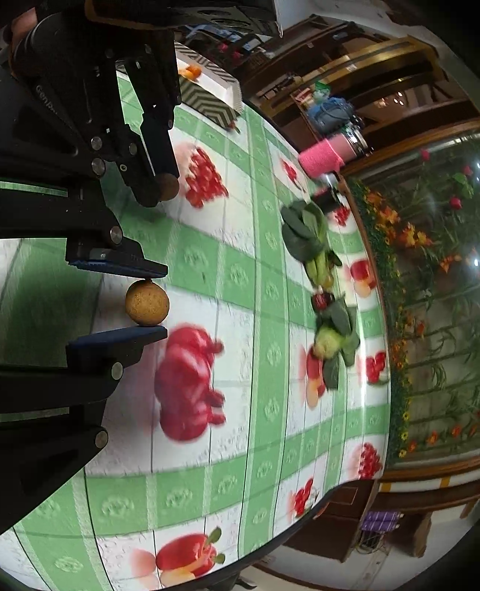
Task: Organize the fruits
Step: 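Carry both brown round fruits over the tray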
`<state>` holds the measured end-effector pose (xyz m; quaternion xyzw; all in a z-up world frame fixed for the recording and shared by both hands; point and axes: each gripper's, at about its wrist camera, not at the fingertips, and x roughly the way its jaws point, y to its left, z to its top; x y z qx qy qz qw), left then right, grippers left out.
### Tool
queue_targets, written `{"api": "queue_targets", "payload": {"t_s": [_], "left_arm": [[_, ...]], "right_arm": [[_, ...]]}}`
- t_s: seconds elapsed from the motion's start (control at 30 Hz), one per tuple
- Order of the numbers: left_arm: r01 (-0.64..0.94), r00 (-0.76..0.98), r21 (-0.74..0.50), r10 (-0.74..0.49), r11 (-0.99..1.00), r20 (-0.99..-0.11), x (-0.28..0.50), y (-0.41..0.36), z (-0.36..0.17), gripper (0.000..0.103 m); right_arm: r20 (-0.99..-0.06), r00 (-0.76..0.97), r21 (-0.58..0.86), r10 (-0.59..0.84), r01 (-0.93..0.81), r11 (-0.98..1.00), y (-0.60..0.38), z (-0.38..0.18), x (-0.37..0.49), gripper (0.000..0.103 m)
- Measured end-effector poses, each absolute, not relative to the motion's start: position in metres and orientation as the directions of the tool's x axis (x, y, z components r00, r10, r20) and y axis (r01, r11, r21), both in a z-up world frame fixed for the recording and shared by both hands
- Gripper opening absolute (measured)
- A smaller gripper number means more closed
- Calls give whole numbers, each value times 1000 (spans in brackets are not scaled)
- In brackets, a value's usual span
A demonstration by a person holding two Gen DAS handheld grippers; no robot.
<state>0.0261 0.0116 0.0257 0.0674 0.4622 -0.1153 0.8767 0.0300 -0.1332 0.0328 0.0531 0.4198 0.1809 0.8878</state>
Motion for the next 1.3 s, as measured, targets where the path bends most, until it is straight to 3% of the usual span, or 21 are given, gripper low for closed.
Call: {"api": "queue_targets", "payload": {"t_s": [1.3], "left_arm": [[-85, 673, 54, 97, 995, -734, -79, 207, 67, 23]], "right_arm": [[-700, 461, 211, 546, -596, 774, 75, 62, -42, 25]]}}
